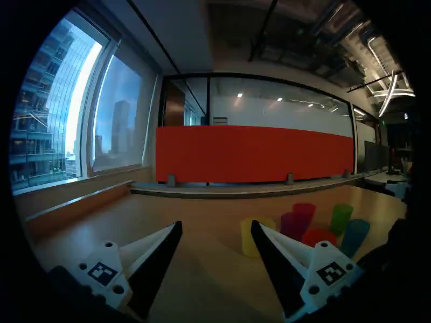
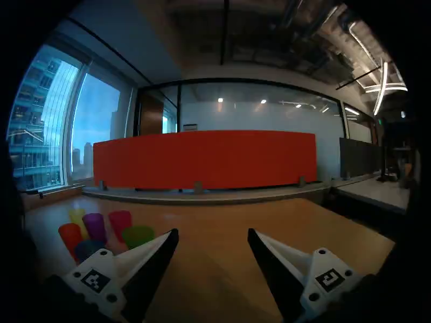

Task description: Pour water

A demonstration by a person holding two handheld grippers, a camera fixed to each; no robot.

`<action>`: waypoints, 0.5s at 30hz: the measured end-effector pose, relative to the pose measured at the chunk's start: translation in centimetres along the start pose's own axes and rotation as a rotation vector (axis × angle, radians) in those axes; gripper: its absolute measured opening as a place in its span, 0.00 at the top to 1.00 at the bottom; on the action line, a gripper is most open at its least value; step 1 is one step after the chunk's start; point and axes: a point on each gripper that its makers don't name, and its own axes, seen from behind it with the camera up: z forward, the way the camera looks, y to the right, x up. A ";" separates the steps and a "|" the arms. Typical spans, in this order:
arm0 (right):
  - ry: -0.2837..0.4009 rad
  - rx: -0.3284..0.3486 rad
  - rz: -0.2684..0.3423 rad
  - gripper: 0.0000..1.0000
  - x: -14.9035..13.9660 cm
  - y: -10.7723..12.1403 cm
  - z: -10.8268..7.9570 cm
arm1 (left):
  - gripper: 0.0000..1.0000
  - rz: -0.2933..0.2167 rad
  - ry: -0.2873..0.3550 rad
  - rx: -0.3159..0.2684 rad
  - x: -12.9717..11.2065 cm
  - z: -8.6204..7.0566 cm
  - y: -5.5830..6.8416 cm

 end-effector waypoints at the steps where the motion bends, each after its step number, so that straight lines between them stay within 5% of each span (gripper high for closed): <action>1: -0.005 0.002 -0.004 0.01 0.3 0.0 0.0 | 0.05 -0.002 -0.002 -0.002 0.1 0.2 0.0; 15: -0.055 0.024 -0.040 0.01 5.1 0.2 0.2 | 0.05 -0.002 -0.017 -0.031 3.8 1.5 0.3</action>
